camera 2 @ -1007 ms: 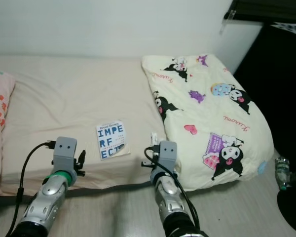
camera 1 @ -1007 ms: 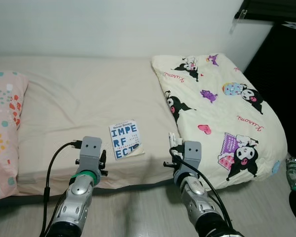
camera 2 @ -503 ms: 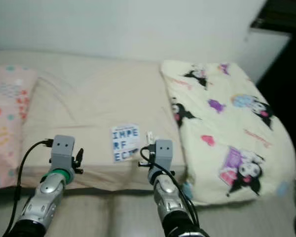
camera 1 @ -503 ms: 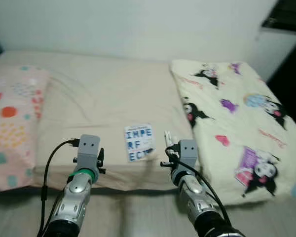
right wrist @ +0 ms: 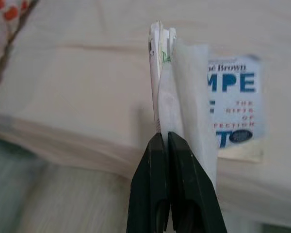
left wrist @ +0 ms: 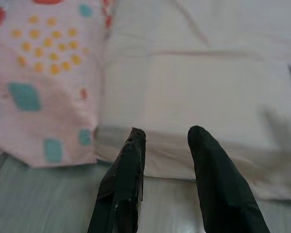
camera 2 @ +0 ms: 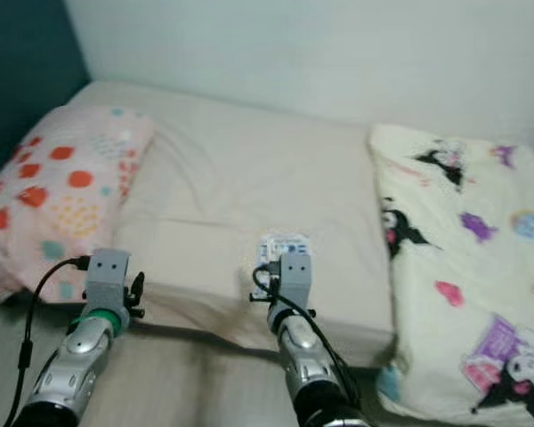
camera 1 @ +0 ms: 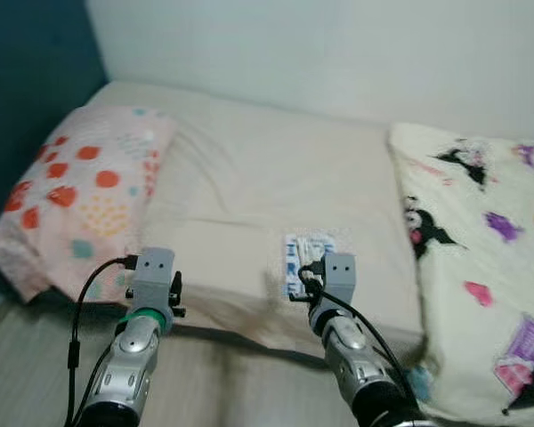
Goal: Clean up the room
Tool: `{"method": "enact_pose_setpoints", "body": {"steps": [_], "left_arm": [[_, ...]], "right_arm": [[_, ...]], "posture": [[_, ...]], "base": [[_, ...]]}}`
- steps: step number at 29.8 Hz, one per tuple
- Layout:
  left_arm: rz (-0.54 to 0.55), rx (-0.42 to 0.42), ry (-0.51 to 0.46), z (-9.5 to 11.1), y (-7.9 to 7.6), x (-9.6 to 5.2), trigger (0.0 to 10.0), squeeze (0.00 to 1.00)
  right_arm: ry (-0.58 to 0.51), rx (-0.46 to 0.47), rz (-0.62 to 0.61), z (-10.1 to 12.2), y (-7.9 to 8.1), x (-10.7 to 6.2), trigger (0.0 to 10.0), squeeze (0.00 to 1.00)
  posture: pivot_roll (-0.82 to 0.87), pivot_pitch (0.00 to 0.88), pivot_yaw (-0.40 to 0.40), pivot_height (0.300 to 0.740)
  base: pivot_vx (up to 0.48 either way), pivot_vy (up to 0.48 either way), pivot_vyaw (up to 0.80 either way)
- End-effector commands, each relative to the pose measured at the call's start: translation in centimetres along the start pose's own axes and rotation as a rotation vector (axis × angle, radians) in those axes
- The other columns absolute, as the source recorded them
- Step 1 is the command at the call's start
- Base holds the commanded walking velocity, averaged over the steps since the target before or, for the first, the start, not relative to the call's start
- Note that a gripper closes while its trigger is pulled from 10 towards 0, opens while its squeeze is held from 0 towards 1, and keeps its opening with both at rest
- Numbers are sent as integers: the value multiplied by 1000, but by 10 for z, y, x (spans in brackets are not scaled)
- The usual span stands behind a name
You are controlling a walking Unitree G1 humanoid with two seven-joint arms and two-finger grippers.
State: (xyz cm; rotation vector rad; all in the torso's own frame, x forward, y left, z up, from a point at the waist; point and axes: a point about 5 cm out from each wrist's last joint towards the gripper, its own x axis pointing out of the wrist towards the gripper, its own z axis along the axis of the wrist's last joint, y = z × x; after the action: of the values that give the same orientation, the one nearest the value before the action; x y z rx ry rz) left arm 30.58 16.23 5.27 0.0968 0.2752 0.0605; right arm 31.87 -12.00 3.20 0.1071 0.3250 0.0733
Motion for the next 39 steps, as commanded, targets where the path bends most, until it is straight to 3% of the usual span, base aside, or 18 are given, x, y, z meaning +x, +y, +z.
{"method": "enact_pose_setpoints", "body": {"steps": [1,23,30,39], "left_arm": [[4,-3,9,-2,3,-2,10000,0],[25,3,-3,2,3,1,10000,0],[12,19,-20,2,2,0,10000,0],[59,4,-72,-3,19,-6,10000,0]], "right_arm": [[16,6,-3,-4,0,-1,10000,0],[4,-5,0,1,-1,1,10000,0],[-7,1,-35,2,-14,0,10000,0],[-30,5,-20,1,-26,-4,10000,0]], "posture": [[92,19,-31,740],[90,8,-32,740],[86,0,-25,740],[100,8,-39,740]], "base": [[0,0,800],[0,0,800],[0,0,800],[0,0,800]]}}
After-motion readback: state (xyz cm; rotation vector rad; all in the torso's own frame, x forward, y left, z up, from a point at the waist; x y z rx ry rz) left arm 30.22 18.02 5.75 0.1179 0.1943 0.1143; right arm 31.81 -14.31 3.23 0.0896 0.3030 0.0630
